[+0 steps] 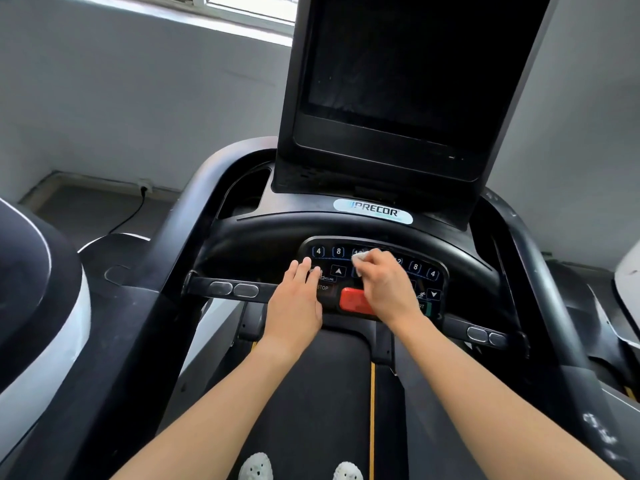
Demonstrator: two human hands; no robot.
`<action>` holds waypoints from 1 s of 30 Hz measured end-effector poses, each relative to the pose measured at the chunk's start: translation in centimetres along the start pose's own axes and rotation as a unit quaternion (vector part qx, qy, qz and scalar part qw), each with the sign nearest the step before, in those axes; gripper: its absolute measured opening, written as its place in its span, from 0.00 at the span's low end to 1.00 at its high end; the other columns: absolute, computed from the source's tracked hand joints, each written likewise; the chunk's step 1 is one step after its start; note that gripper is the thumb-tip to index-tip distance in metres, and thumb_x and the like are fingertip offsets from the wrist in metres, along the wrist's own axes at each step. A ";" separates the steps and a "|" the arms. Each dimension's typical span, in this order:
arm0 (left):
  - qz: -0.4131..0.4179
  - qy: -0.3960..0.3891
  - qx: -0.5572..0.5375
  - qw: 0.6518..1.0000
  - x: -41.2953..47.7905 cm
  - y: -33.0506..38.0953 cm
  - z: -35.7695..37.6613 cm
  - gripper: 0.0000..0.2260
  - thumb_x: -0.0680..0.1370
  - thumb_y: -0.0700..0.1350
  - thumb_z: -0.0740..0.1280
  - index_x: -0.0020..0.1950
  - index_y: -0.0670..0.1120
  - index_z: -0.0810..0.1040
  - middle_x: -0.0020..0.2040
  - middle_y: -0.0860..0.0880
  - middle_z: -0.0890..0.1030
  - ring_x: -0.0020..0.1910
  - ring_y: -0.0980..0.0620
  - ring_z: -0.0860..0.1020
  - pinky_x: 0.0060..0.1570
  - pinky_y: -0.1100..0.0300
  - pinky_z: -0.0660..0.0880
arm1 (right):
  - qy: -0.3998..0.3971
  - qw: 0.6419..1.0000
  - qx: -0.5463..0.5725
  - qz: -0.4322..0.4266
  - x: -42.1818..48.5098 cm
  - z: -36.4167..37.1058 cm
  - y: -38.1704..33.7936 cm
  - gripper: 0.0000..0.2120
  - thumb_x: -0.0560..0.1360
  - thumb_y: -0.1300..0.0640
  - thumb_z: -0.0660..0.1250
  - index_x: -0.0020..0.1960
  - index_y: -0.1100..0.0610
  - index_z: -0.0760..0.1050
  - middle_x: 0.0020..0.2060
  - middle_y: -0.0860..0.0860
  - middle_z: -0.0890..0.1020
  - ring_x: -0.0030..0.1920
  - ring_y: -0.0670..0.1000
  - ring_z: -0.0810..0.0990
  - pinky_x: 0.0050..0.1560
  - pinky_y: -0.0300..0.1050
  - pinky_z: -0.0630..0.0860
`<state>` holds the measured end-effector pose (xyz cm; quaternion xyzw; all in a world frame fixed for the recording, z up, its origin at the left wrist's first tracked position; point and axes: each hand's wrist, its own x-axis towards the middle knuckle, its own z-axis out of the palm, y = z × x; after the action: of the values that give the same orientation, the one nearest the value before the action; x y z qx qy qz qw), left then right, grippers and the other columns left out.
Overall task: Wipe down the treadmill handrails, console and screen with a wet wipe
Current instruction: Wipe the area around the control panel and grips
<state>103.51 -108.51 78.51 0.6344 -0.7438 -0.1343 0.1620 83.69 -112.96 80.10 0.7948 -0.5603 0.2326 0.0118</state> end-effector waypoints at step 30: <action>0.046 0.011 0.084 0.995 1.3 2.9 0.3 0.22 0.76 0.48 0.69 0.68 0.44 0.73 0.76 0.40 0.66 0.79 0.37 0.59 0.77 0.42 0.60 | 0.045 0.994 -0.013 0.095 -0.6 -1.8 2.3 0.05 0.79 0.65 0.70 0.49 0.59 0.83 0.45 0.49 0.80 0.44 0.54 0.75 0.47 0.46 0.75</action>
<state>100.60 -109.29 79.55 0.6123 -0.7791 -0.0564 0.1221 80.80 -112.77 80.96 0.7262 -0.6355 0.2610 0.0253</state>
